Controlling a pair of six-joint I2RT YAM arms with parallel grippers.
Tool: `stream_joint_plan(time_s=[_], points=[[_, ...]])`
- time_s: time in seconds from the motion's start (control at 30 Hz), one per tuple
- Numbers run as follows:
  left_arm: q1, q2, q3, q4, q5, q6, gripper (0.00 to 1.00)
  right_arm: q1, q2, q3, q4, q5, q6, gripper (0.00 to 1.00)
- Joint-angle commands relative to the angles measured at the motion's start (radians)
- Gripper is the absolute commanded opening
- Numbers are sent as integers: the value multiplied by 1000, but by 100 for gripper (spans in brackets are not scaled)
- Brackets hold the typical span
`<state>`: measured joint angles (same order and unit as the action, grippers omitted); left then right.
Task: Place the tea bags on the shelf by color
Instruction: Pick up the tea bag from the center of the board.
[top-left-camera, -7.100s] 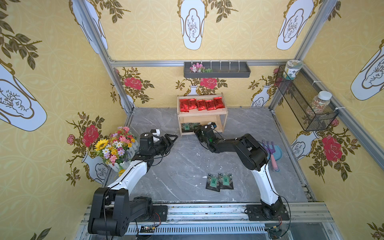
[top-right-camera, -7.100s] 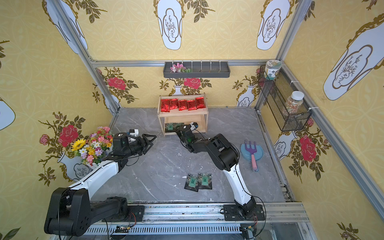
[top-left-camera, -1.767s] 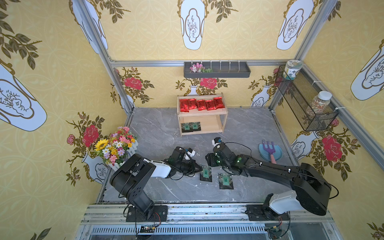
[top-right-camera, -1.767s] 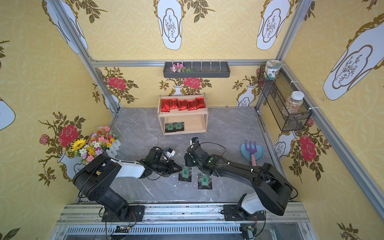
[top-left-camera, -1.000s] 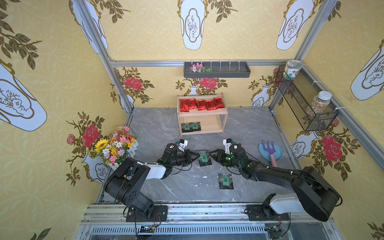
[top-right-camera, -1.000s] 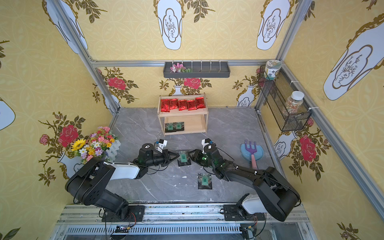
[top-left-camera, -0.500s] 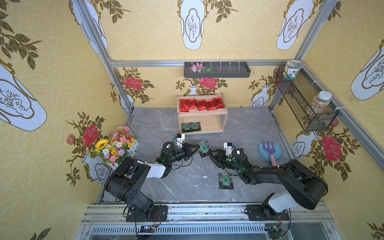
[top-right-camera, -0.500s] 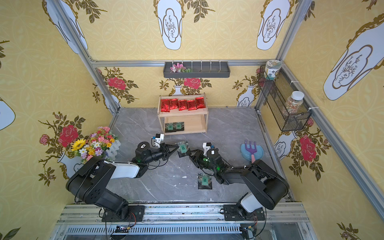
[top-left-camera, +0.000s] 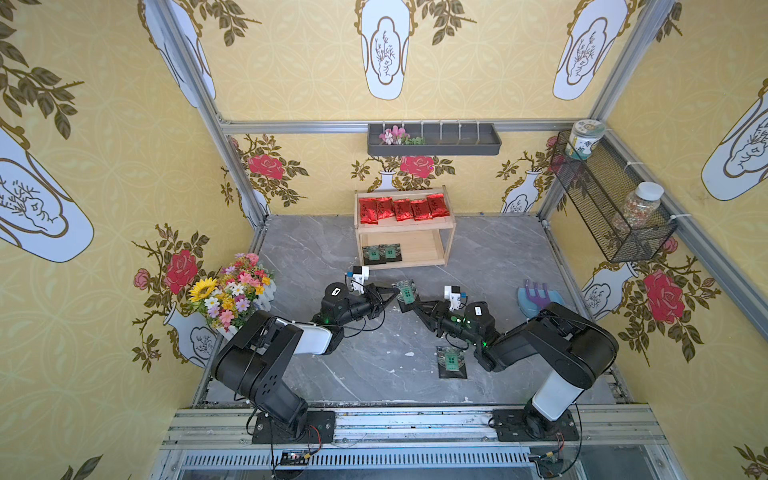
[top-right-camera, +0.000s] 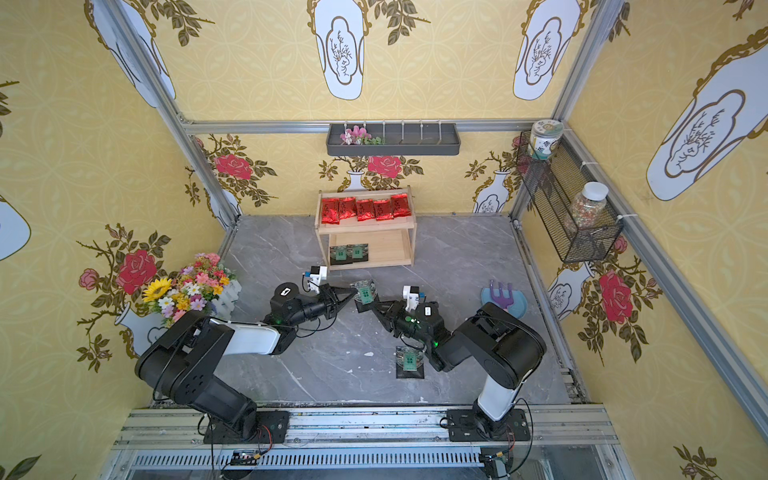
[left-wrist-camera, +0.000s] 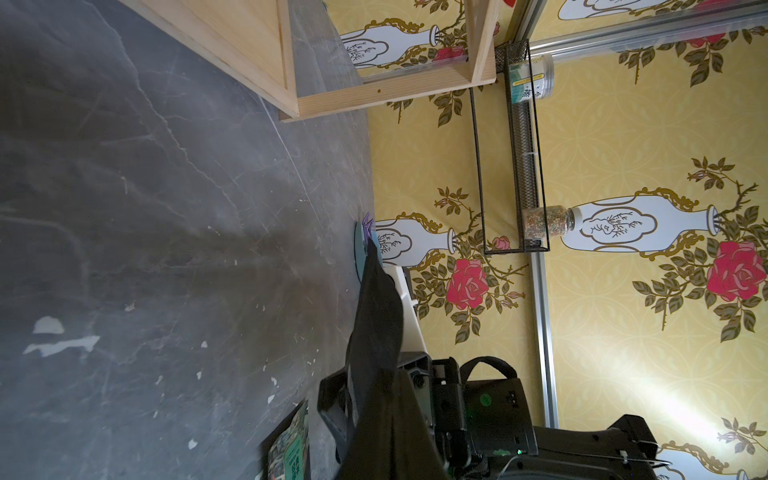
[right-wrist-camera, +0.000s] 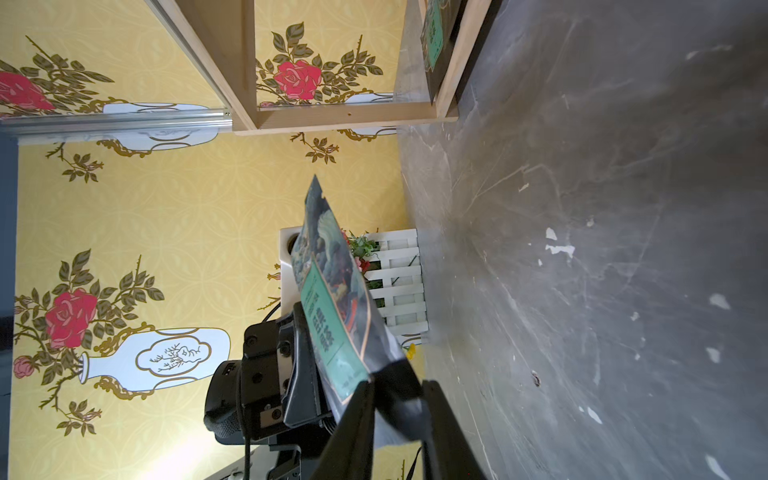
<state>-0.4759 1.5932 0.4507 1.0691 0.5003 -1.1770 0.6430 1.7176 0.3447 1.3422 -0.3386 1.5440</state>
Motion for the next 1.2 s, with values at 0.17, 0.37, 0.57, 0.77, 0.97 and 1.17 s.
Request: stream_joint_plan(time_s=[0.17, 0.37, 0.57, 0.77, 0.97, 1.17], points=[[0, 15, 6, 8, -1, 22, 8, -9, 7, -1, 119, 3, 18, 21], [0, 17, 10, 7, 3, 22, 10, -14, -13, -1, 92, 4, 9, 14], [0, 11, 13, 4, 3, 27, 15, -16, -41, 13, 30, -2, -15, 7], [0, -15, 23, -46, -5, 54, 28, -29, -61, 45, -46, -12, -52, 0], [12, -72, 47, -174, -32, 128, 41, -53, -24, 108, -86, -16, -104, 0], [66, -108, 69, -261, -24, 163, 46, -71, 74, 193, -61, 24, -171, 0]])
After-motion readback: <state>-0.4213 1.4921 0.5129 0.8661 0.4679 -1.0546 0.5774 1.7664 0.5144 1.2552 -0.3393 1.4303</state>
